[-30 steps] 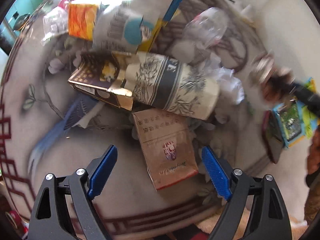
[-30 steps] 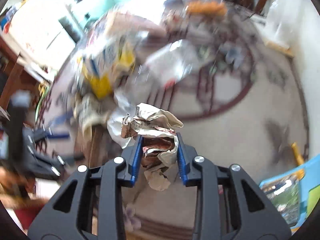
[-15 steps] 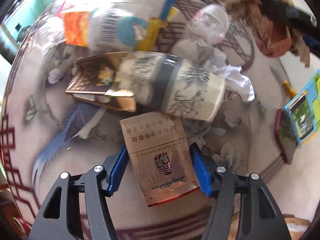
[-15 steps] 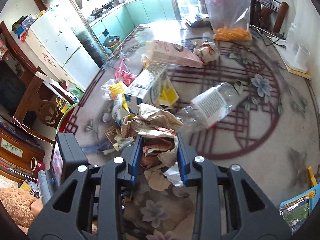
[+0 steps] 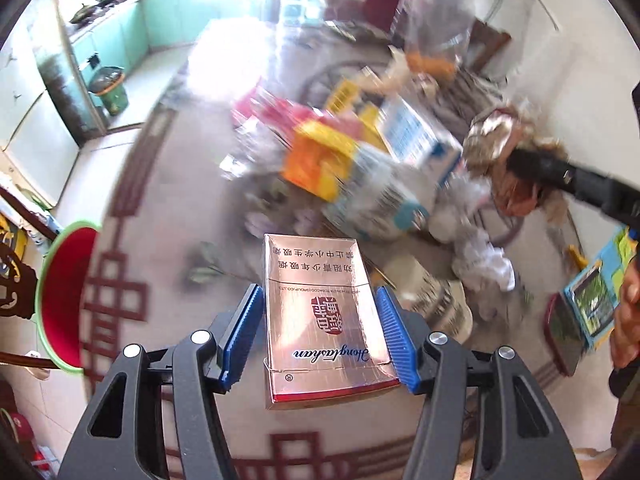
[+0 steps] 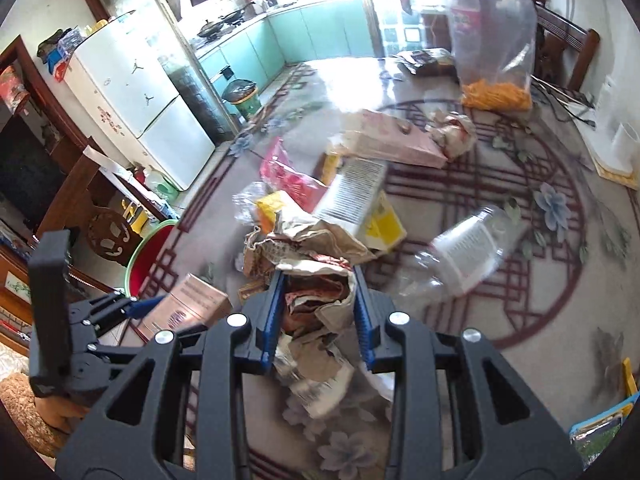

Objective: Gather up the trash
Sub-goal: 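Carry both items to the red bucket and open both tools to drop them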

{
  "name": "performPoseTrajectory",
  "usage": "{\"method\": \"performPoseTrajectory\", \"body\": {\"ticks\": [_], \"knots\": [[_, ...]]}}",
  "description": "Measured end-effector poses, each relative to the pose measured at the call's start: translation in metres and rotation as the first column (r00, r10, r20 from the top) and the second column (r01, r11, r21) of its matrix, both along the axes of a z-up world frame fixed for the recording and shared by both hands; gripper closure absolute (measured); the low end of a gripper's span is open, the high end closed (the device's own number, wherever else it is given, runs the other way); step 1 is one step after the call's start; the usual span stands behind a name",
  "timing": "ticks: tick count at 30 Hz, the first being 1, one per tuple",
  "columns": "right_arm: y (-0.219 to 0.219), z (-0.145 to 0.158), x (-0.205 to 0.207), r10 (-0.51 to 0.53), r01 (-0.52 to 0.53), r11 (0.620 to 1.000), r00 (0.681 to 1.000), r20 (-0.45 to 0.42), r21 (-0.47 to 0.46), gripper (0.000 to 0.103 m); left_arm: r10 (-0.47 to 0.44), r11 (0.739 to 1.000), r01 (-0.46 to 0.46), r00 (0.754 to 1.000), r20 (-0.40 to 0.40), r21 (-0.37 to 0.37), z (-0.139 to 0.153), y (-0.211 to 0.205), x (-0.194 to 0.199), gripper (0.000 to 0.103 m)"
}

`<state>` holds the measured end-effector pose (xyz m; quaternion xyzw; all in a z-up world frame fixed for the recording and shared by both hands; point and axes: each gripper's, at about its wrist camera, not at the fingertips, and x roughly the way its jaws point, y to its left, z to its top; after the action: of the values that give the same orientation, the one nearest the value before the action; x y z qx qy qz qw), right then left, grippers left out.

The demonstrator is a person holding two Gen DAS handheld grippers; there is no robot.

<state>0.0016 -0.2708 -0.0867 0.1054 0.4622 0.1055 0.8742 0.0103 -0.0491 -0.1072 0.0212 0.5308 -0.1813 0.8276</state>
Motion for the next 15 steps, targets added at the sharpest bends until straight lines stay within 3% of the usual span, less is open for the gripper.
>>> {"method": "performPoseTrajectory", "body": {"ticks": [3, 15], "knots": [[0.018, 0.002, 0.007, 0.008, -0.008, 1.0, 1.0, 0.003, -0.006, 0.072, 0.009, 1.0, -0.009, 1.0, 0.02, -0.021, -0.009, 0.018, 0.011, 0.047], [0.101, 0.005, 0.026, -0.034, 0.034, 0.999, 0.999, -0.001, -0.021, 0.072, 0.008, 0.999, -0.005, 0.997, 0.072, -0.04, 0.003, 0.113, 0.049, 0.047]]}}
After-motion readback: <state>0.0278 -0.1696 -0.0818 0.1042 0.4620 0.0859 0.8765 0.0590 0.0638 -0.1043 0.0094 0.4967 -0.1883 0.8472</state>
